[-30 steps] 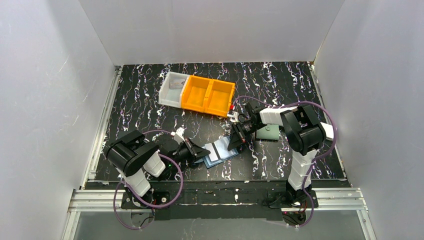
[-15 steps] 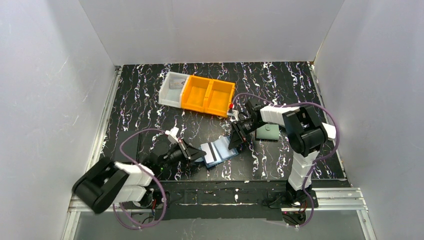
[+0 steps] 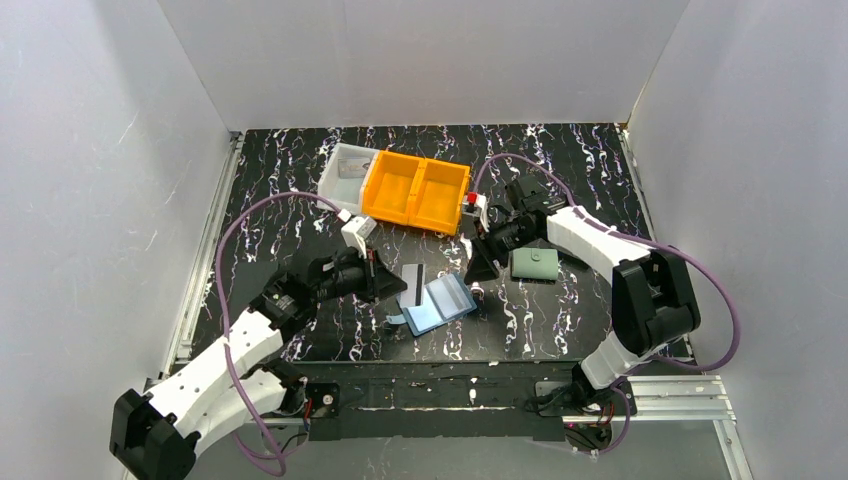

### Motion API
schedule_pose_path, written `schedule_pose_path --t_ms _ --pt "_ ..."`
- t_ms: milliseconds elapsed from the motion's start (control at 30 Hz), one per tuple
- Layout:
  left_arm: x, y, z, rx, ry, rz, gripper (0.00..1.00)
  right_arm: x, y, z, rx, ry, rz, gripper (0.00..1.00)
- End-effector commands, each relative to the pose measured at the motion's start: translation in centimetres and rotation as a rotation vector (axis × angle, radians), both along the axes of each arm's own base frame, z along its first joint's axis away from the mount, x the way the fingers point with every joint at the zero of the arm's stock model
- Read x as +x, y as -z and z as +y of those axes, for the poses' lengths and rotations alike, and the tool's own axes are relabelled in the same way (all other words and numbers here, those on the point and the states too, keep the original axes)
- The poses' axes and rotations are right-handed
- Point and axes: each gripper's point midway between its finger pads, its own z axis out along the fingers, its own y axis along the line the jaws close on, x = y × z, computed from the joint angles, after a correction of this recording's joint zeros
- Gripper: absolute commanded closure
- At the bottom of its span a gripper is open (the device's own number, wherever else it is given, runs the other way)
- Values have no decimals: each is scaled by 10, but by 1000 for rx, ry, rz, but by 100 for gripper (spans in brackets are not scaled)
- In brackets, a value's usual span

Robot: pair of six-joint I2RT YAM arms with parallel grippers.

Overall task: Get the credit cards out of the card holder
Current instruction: Remove the credit card from the card holder.

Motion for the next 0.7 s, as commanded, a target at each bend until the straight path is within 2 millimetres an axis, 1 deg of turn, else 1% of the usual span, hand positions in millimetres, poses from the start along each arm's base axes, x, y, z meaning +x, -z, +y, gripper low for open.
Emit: schedule_pose_path --t_ms 0,67,133,200,233,300,367,433,467,533,667 --pt "-8 -3 12 203 155 -173 100 -25 -23 1 121 -124 -5 35" --pt "-1 -21 8 228 188 -298 100 -34 -34 1 173 -168 6 33" --pt "5 -37 3 241 227 -415 100 -39 -44 -1 221 -194 2 31" --pt "9 -50 -5 257 276 -537 100 -41 -56 -4 278 -193 8 28" --pt "9 -53 -8 274 307 -601 100 -41 -61 -6 301 -185 17 27" --pt "8 -56 -14 320 381 -742 100 -39 -67 -11 328 -161 24 25" --pt "2 -54 -18 379 481 -896 100 -35 -67 -15 317 -134 22 25" --pt "-3 -52 -21 424 572 -1030 100 -27 -65 -16 312 -80 37 24" --pt "-3 -52 -22 440 602 -1080 100 -19 -64 -14 316 -51 26 23" --pt "-1 -53 -25 480 634 -1158 100 -13 -64 -11 330 -4 39 21" --pt "11 -55 -37 603 679 -1280 100 -9 -67 -6 377 52 116 16"
